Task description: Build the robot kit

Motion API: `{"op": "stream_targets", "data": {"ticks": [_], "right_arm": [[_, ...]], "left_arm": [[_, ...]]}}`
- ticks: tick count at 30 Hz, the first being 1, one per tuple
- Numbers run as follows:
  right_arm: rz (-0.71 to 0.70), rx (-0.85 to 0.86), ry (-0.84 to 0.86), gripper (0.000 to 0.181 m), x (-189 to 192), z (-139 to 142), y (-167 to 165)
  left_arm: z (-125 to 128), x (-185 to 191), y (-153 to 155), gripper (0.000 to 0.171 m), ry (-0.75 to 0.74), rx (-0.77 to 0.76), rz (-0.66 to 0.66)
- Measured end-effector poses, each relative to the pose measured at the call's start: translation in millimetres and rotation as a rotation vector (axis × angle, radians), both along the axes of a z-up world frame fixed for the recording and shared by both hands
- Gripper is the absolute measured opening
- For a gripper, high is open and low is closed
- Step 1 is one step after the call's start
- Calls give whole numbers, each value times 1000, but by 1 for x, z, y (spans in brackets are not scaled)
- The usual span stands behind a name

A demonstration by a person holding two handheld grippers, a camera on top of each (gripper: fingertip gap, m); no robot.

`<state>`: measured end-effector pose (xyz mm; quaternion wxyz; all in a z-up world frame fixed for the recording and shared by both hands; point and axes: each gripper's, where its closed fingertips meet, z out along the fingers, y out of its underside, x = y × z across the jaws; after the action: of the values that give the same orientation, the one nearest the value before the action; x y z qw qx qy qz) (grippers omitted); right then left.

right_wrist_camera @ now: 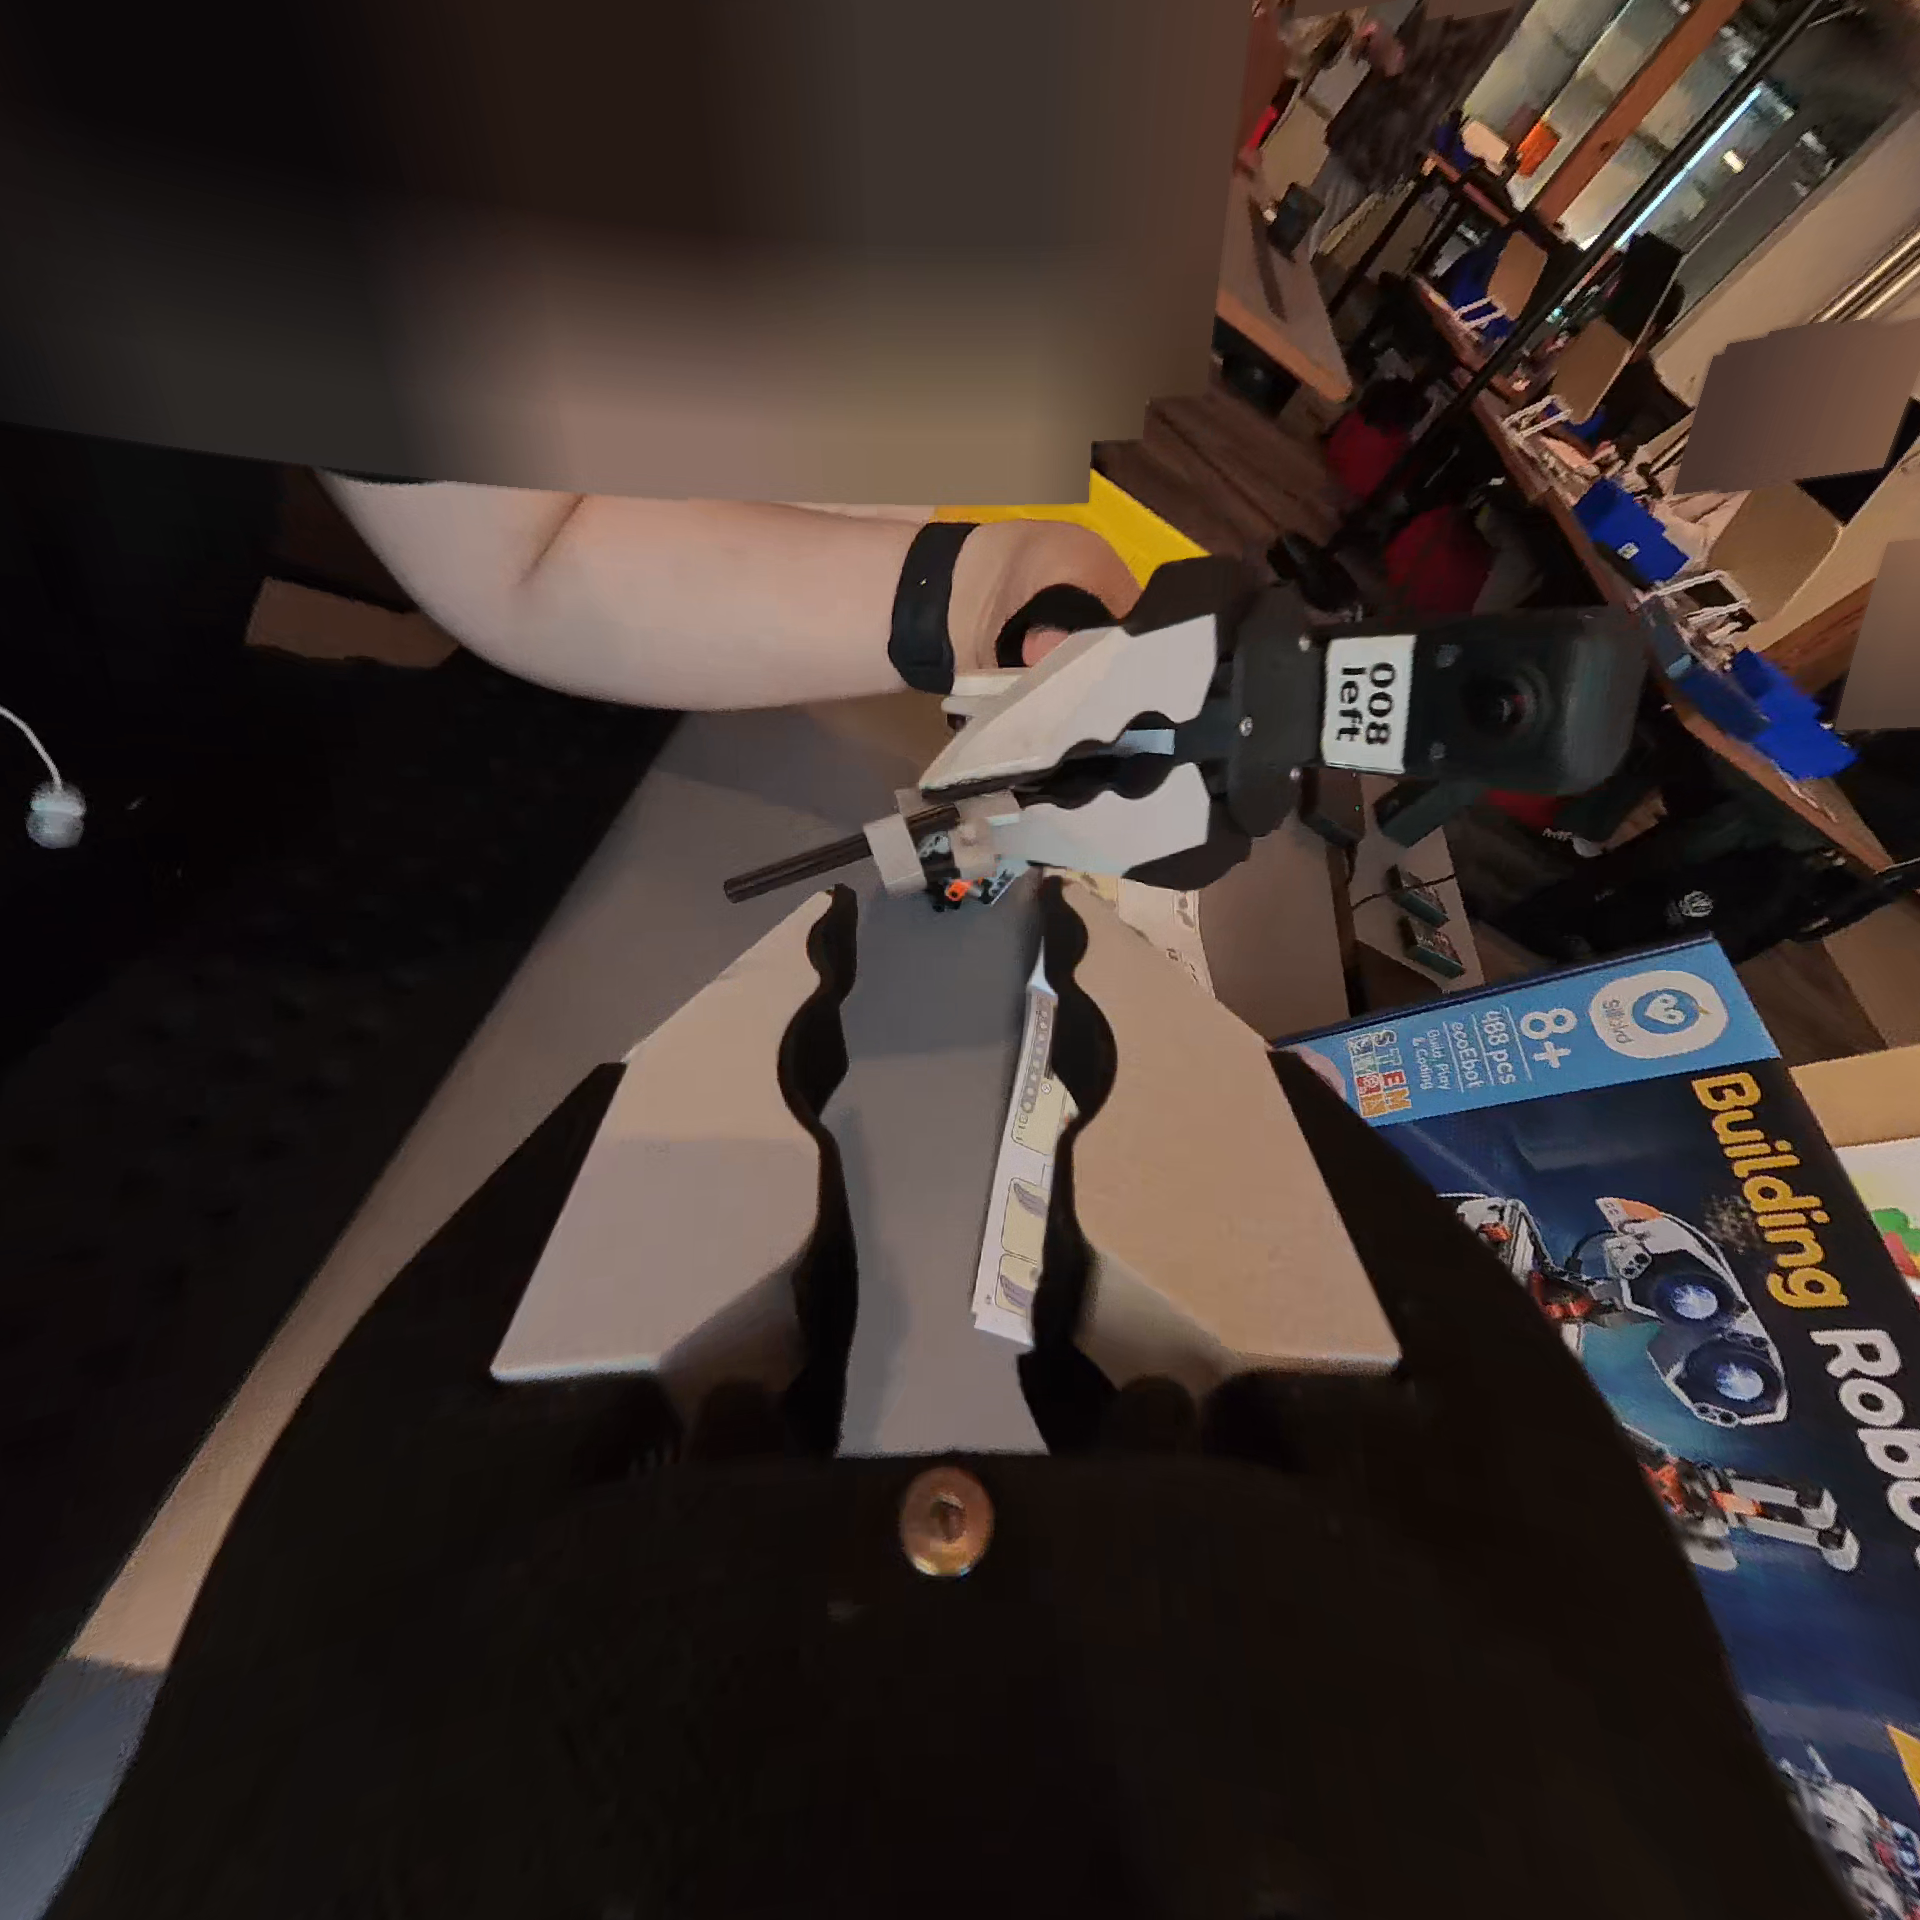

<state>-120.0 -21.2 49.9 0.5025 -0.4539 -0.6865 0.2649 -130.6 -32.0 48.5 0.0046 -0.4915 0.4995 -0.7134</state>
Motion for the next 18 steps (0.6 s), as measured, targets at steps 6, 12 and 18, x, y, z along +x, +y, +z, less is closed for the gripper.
{"op": "stream_targets", "data": {"ticks": [6, 12, 18], "right_arm": [[-5, 89, -122, 25, -10, -14, -8], [-48, 115, -192, 22, -8, -20, -6], [-71, 150, -207, 16, -9, -20, 0]], "left_arm": [[-8, 0, -6, 0, 38, 4, -37], [-14, 2, -3, 0, 71, -19, -34], [-15, 2, 0, 0, 67, 7, -16]]}}
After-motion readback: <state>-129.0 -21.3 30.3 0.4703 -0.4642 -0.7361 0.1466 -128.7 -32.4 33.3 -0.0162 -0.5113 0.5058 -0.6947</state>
